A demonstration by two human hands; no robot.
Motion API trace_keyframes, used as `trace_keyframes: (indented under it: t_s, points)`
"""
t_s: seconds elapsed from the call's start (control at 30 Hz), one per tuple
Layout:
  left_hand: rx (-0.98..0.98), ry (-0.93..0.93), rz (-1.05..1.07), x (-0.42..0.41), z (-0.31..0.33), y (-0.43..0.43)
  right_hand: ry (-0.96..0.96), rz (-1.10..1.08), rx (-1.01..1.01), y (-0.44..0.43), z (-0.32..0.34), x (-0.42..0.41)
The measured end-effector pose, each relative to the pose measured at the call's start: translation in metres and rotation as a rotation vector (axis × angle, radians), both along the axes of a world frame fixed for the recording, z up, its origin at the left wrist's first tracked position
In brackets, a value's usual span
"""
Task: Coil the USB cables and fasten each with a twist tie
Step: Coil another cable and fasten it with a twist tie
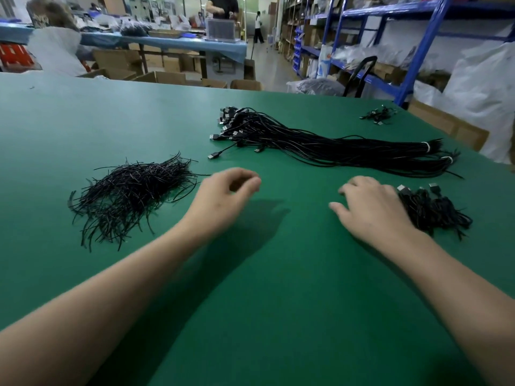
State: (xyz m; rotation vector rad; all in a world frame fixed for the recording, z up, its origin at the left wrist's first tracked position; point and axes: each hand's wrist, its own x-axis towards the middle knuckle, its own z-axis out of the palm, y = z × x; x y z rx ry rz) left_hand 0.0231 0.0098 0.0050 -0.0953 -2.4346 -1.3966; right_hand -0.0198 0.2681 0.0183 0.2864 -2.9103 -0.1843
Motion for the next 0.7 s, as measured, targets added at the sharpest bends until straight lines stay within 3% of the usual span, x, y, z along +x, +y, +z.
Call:
trace_keyframes:
  t_s: [0.13, 0.23, 0.33, 0.43, 0.53, 0.7]
  points:
    - [-0.280, -0.073, 0.134, -0.056, 0.009, -0.020, -0.054, 0.137, -0.207, -0.041, -0.016, -0.008]
    - [-0.538, -0.200, 0.155, -0.098, 0.005, -0.031, -0.089, 0.128, -0.289, -0.049, -0.024, -0.026]
    - [-0.676, -0.273, 0.183, -0.130, -0.001, -0.040, -0.113, 0.101, -0.317, -0.046, -0.026, -0.048]
    - [-0.751, -0.323, 0.245, -0.151, -0.010, -0.046, -0.151, 0.065, -0.301, -0.042, -0.030, -0.069]
    - [-0.795, -0.257, 0.335, -0.162, -0.013, -0.045, -0.179, 0.040, -0.292, -0.042, -0.038, -0.087]
    - [-0.592, -0.234, 0.254, -0.164, -0.005, -0.034, -0.155, 0.025, -0.339, -0.045, -0.047, -0.109]
